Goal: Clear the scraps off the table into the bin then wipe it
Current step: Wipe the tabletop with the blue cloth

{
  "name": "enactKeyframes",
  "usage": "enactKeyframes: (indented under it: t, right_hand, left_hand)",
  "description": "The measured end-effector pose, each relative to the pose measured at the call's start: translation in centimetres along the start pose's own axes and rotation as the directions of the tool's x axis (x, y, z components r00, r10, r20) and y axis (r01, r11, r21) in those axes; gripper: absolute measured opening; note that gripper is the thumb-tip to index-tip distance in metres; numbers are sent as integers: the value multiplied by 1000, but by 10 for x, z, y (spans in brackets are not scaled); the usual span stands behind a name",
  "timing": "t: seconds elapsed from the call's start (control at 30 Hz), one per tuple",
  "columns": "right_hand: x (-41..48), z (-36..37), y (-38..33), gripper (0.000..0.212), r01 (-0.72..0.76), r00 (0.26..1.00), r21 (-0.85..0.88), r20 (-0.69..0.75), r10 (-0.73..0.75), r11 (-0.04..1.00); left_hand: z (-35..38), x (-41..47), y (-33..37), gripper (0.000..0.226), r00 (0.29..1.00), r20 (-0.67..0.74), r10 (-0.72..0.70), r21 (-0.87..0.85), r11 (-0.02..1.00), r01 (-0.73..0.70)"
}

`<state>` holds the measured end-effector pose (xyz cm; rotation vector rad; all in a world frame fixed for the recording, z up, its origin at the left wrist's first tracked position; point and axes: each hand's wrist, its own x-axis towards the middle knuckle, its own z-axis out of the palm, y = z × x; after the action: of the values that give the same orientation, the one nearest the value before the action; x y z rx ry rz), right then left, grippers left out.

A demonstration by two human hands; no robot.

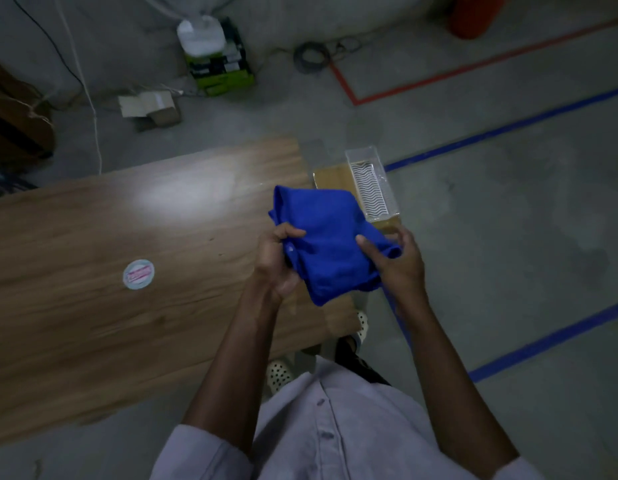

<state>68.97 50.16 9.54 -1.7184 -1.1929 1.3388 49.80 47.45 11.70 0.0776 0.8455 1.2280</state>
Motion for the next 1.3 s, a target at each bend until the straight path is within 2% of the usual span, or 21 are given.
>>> enactKeyframes:
  t: [0.03, 0.07, 0.13, 0.2, 0.23, 0.33, 0.43, 0.57, 0.7, 0.77, 0.8, 0.87, 0.93, 1.03, 1.1, 1.2, 1.3]
  right_hand:
    - [-8, 6, -1, 73, 131, 984, -233, -89, -155, 964]
    - [-17, 12, -8, 69, 250, 943, -343, -125, -307, 905]
    - [-35, 33, -27, 51, 401, 907, -269, -19, -421, 876]
    - [-50, 58, -47, 40, 419, 901, -72, 159, -404, 905]
    - [-56, 71, -53, 35, 427, 889, -36, 201, -412, 904]
    - [-65, 102, -57, 32, 479, 875, -96, 122, -468, 872]
    - [-69, 113, -52, 21, 446, 893, -45, 86, -442, 894]
    - [-71, 114, -51, 11, 264, 937, 258, 158, -310, 929]
    - [-61, 103, -45, 11, 158, 976, 305, 95, -195, 939]
    - [-51, 92, -42, 11, 178, 982, 249, 17, -188, 952]
    - [-46, 86, -41, 10, 206, 979, 169, -30, -204, 964]
    - [-41, 76, -38, 23, 257, 960, -45, -100, -260, 965]
    - [-38, 70, -35, 31, 318, 929, -208, -127, -348, 925]
    - [-36, 71, -32, 28, 427, 846, -367, -159, -508, 826]
    - [-32, 72, -30, 26, 445, 809, -419, -190, -556, 791]
    - [-19, 62, -24, 26, 375, 824, -438, -246, -510, 817]
    - [-10, 47, -16, 27, 243, 874, -393, -309, -376, 887]
  left_hand:
    - [-2, -11, 6, 46, 1000, 15, 5, -1, 1000, -5]
    - [-4, -22, 12, 47, 999, 34, 2, 9, 1000, -3]
    - [-7, -41, 20, 49, 998, 65, -7, 61, 998, 3]
    - [-8, -56, 23, 45, 998, 59, 10, 181, 983, -21]
    - [-9, -62, 23, 39, 997, 71, 38, 241, 969, -54]
    - [-13, -79, 27, 34, 990, 98, 96, 281, 952, -120]
    - [-27, -90, 36, 37, 985, 91, 149, 303, 938, -170]
    - [-37, -96, 40, 40, 969, -17, 246, 423, 880, -216]
    - [-50, -99, 58, 29, 919, -169, 356, 477, 846, -240]
    - [-62, -100, 72, 30, 870, -221, 440, 547, 795, -263]
    - [-67, -100, 79, 29, 847, -241, 473, 581, 769, -265]
    - [-73, -103, 88, 27, 818, -267, 509, 621, 740, -258]
    - [-75, -104, 92, 25, 818, -273, 506, 605, 751, -263]
    - [-76, -105, 88, 25, 833, -278, 479, 549, 791, -272]
    - [-77, -107, 86, 26, 839, -284, 464, 530, 805, -265]
    - [-91, -111, 87, 28, 827, -308, 469, 529, 808, -261]
    - [-119, -112, 95, 27, 746, -345, 570, 623, 733, -272]
